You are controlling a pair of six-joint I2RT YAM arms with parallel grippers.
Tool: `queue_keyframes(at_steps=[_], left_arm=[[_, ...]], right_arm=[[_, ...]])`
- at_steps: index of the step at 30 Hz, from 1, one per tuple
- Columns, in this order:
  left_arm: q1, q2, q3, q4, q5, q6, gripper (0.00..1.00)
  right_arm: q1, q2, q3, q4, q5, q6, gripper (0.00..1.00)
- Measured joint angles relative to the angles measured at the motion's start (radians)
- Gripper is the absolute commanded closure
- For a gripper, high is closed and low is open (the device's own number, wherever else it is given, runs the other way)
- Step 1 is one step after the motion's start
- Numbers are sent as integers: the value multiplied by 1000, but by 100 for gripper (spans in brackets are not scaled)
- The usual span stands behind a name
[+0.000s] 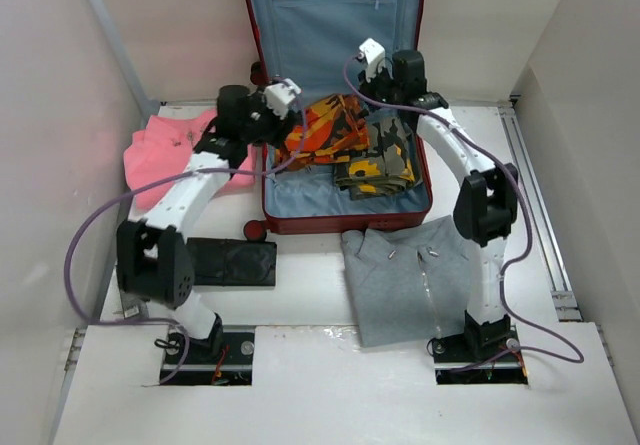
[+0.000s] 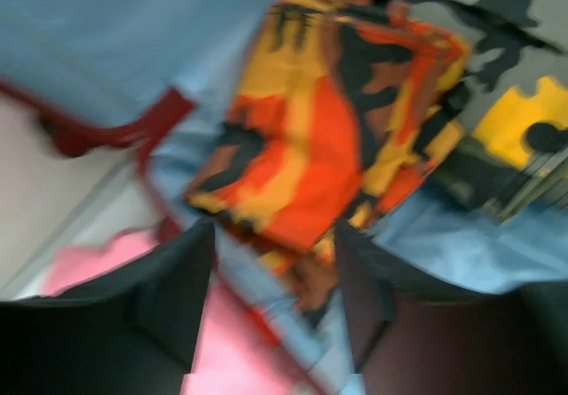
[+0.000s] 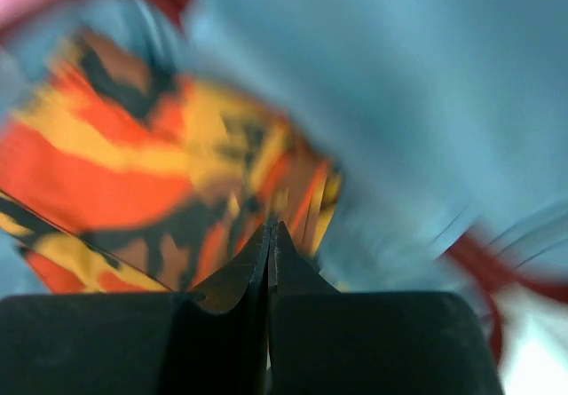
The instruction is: Pack the luggage
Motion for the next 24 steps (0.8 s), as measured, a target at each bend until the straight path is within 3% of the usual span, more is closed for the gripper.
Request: queue_keyframes(at_steps=[7, 13, 17, 24], left_arm=[[-148, 218, -2, 59, -75, -48, 63], [-148, 397, 27, 23, -182, -112, 100], [-120, 537, 193, -93, -214, -149, 100], [-112, 542, 202, -112, -254, -113, 100]], right_arm=[[-30, 159, -122, 66, 12, 186, 100], [-45, 154, -198, 188, -21, 272, 100], [-44, 108, -279, 239, -27, 282, 100], [-51, -2, -396, 208, -33, 248, 96]])
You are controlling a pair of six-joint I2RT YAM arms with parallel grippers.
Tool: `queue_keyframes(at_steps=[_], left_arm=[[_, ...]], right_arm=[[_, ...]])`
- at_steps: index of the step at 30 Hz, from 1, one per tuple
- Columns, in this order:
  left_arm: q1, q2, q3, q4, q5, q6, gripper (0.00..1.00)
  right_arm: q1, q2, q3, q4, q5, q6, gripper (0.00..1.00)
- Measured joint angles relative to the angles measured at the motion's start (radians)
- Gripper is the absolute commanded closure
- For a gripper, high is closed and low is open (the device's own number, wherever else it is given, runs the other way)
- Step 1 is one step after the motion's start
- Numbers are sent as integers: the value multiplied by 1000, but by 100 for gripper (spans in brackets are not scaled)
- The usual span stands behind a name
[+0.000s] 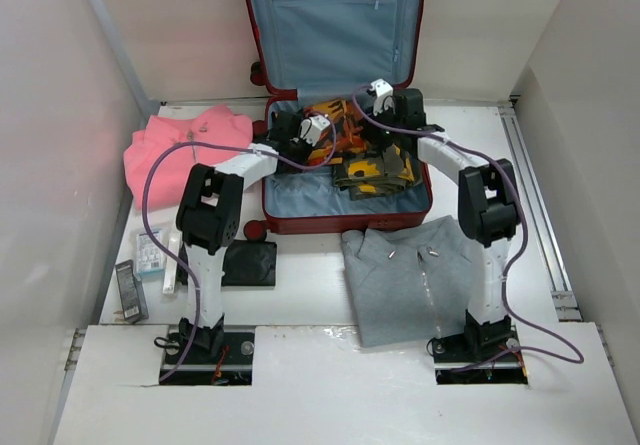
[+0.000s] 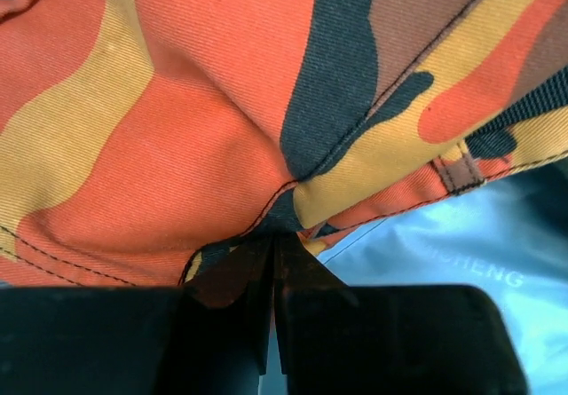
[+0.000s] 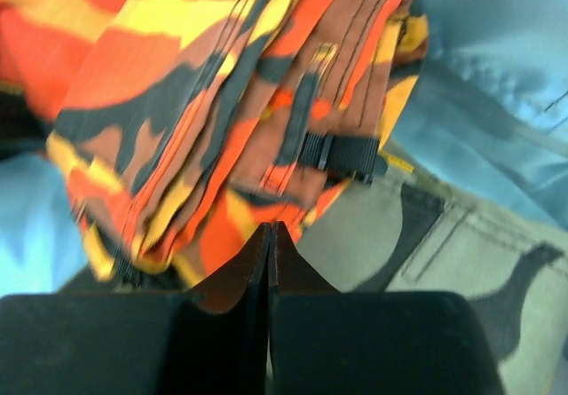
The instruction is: Pack the luggage
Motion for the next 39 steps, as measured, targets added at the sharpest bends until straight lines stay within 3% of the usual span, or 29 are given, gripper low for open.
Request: queue_keyframes(at_steps=[1, 2, 4, 5, 6, 8, 9, 10, 11, 12, 18, 22, 25, 30, 34, 36, 39], left_arm=[[0, -3, -1, 0, -3, 12, 93], [0, -7, -6, 1, -4, 25, 87], [1, -32, -32, 7, -6, 52, 71], [2, -49, -43, 6, -6, 63, 65], [6, -67, -53, 4, -5, 71, 55], [15, -104, -55, -11, -6, 79, 50], [22, -124, -55, -16, -5, 79, 49], [28, -144, -52, -26, -5, 79, 45], [36, -166, -44, -40, -2, 78, 43], [42, -189, -33, -54, 1, 73, 41], [60, -361, 51, -130, 14, 23, 31], [77, -518, 75, -165, -15, -11, 10], [137, -636, 46, -169, -38, -31, 10], [275, -831, -161, -180, -59, -3, 17], [278, -974, -408, -219, -26, 97, 25], [274, -1052, -514, -257, 24, 185, 19], [272, -1205, -632, -425, 129, 446, 4]], right_arm=[[-3, -14, -10, -10, -6, -9, 91], [-7, -30, -21, -26, -16, -17, 77], [-27, -68, -35, -67, -38, -34, 66], [-43, -91, -40, -92, -50, -44, 53], [-54, -106, -43, -117, -62, -54, 48], [-101, -181, -45, -159, -75, -85, 40], [-119, -212, -44, -184, -70, -102, 25], [-136, -247, -42, -216, -61, -119, 22], [-148, -283, -40, -243, -49, -141, 7], [-156, -318, -39, -266, -40, -158, 0], [-138, -495, -97, -332, -4, -216, 0], [-137, -558, -170, -393, 14, -217, 0], [-150, -595, -216, -464, 33, -214, 0], [-205, -668, -238, -582, 78, -206, 0], [-298, -746, -316, -618, 68, -195, 0], [-312, -775, -357, -635, 76, -190, 0], [-290, -798, -388, -661, 81, -187, 0]])
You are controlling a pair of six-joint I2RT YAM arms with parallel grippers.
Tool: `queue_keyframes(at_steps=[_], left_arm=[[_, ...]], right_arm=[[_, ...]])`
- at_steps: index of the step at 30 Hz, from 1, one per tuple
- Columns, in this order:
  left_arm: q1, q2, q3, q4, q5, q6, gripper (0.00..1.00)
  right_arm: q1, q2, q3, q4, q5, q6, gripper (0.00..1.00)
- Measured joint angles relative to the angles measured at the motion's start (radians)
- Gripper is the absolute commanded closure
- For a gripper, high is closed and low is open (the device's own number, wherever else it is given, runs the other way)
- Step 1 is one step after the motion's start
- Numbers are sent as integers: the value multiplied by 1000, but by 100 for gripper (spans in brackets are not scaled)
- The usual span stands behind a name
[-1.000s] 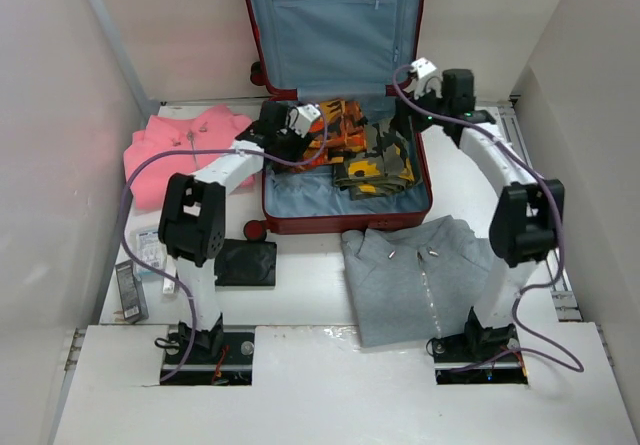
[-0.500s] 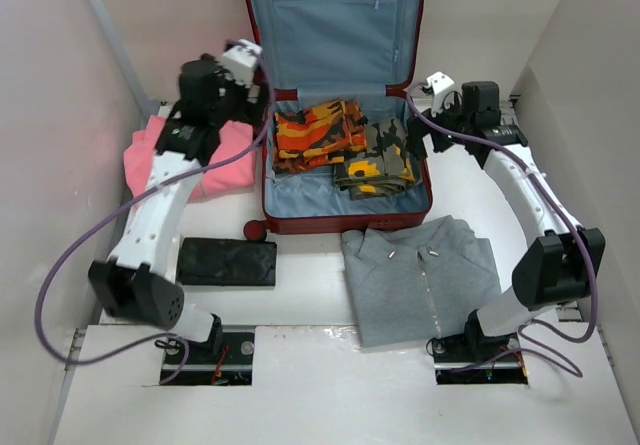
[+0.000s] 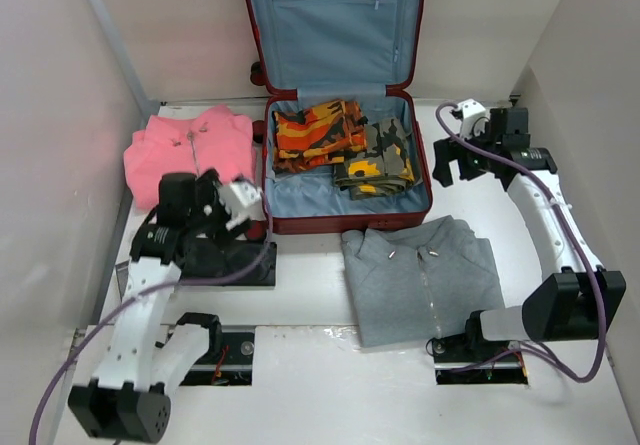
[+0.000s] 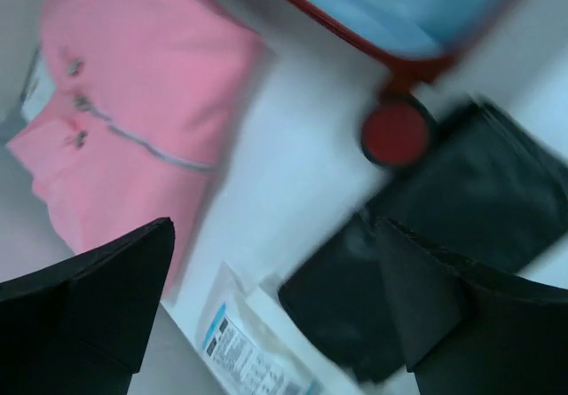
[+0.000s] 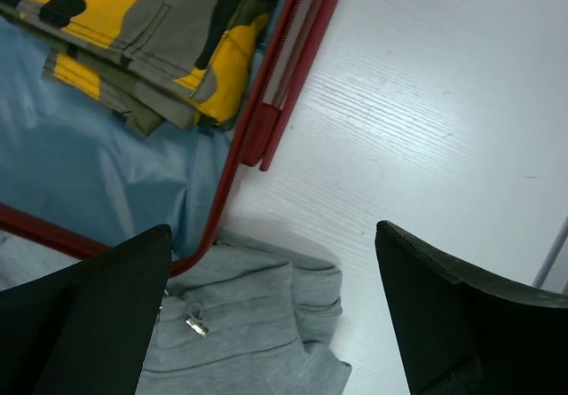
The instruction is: Pack the luggage
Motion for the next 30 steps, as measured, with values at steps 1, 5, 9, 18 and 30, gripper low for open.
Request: queue_keyframes(at_steps=[1, 5, 9, 18, 30], left_arm=[[-2, -40, -21, -65, 24, 69, 2], [-11, -97, -101, -271, 60, 295, 0], [-11, 1, -201, -336, 13, 393, 0], [-11, -66, -323, -299, -79, 457, 0], [-40, -67, -501, -74, -185, 451, 21]], right_arm=[[15, -3, -3, -5, 5, 2, 0], [105, -9, -3, -15, 41, 6, 0], [187, -9, -3, -25, 64, 6, 0], [273, -8, -3, -30, 129, 10, 0], [299, 30, 0, -29, 167, 14, 0]])
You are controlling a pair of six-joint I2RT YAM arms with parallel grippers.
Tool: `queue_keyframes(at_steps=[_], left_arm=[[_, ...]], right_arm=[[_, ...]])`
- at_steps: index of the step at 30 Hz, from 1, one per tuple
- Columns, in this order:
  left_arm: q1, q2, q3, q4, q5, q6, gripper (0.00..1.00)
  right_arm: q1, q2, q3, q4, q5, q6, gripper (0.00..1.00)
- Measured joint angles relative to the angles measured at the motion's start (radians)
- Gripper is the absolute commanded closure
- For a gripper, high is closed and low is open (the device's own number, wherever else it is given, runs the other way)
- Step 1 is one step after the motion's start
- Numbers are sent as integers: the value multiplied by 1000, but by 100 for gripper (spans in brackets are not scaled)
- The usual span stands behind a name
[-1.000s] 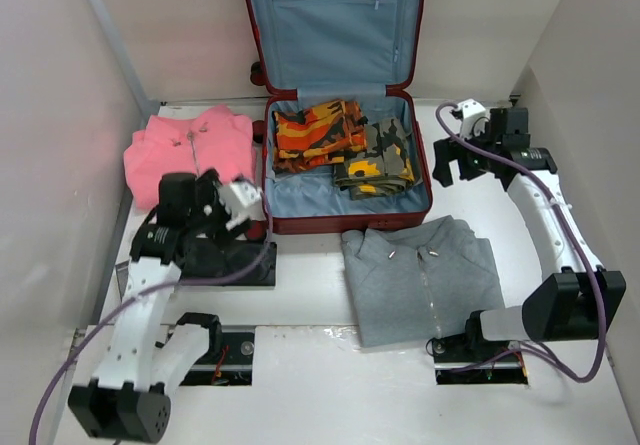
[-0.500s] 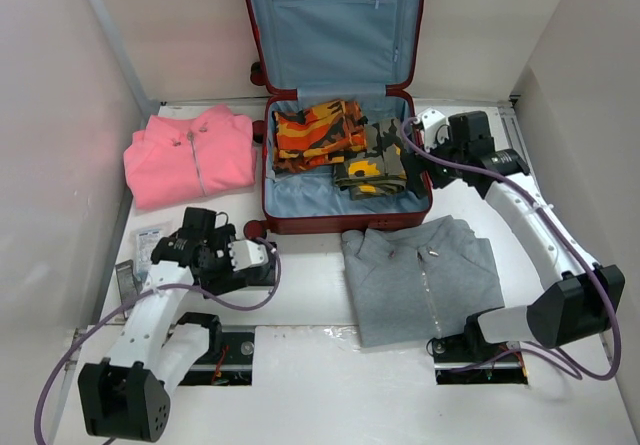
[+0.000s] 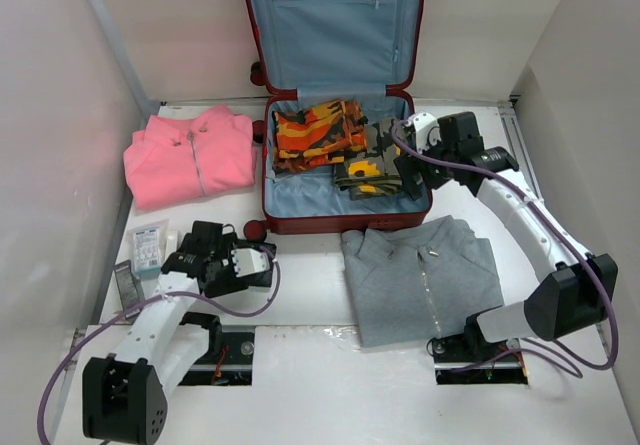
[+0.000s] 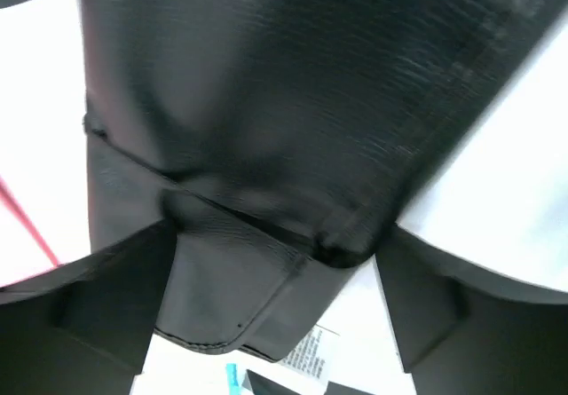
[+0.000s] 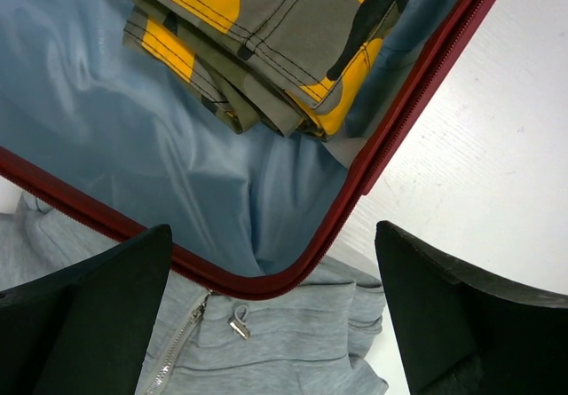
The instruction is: Pack the luggage
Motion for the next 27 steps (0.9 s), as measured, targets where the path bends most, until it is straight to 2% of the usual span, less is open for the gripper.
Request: queue_keyframes(at_steps=[1, 3, 4, 6, 13, 18, 23, 27], left_arm=[[0, -6, -6, 22, -4, -2, 34], [0, -10, -11, 27, 0, 0, 54], [0, -10, -11, 19, 7, 4, 75], [0, -22, -8, -6, 26, 19, 100], [0, -183, 18, -127, 126, 122, 100], [0, -257, 126, -289, 257, 233, 100], [0, -211, 306, -432, 385, 272, 100], [0, -108, 468, -479, 499, 193, 100]], right_arm=[[2, 4, 2, 0, 1, 0, 0], [5, 6, 2, 0, 4, 0, 0], [5, 6, 2, 0, 5, 0, 0], [6, 6, 3, 0, 9, 0, 0], [6, 7, 21, -5, 16, 0, 0], [6, 8, 38, -7, 24, 0, 0], [6, 19, 59, -11, 26, 0, 0], [6, 47, 88, -10, 25, -1, 0]])
